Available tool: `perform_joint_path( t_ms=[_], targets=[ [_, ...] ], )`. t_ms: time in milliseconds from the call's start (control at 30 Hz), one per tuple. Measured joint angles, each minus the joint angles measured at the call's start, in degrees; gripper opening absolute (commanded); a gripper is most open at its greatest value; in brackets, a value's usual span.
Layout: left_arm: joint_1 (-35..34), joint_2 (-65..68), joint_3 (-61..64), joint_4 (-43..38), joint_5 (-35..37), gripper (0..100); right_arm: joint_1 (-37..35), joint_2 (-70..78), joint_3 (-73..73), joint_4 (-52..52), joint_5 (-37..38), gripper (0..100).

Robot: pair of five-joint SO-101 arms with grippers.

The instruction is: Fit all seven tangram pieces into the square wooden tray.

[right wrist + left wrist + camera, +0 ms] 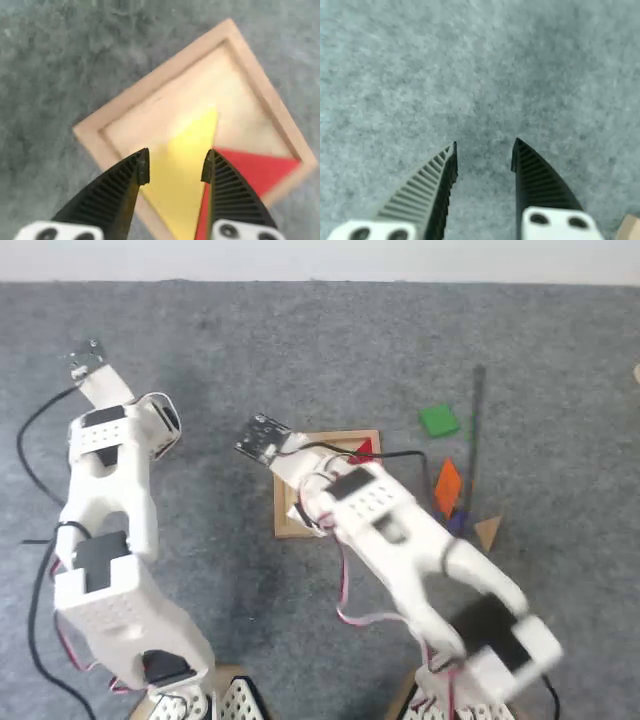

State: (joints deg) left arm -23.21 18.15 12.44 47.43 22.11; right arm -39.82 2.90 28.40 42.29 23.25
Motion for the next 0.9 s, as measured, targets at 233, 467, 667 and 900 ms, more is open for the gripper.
perform_joint_path(
  t_ms=[233,467,667,900],
  targets=[
    [-0.1,0.0,1.0,-1.8,0.2,18,-1.1,8.9,-5.5,-0.3,0.0,18.6],
    [-0.2,0.0,1.0,-1.8,0.2,18,-1.1,6.1,-5.2,4.2,-0.3,18.7],
    [0.2,0.0,1.0,-1.8,0.2,18,-0.9,-4.7,2.1,4.7,-0.4,18.7],
    [0.7,0.0,1.0,-1.8,0.1,18,1.8,-9.1,10.5,2.9,-0.4,18.7]
  ],
)
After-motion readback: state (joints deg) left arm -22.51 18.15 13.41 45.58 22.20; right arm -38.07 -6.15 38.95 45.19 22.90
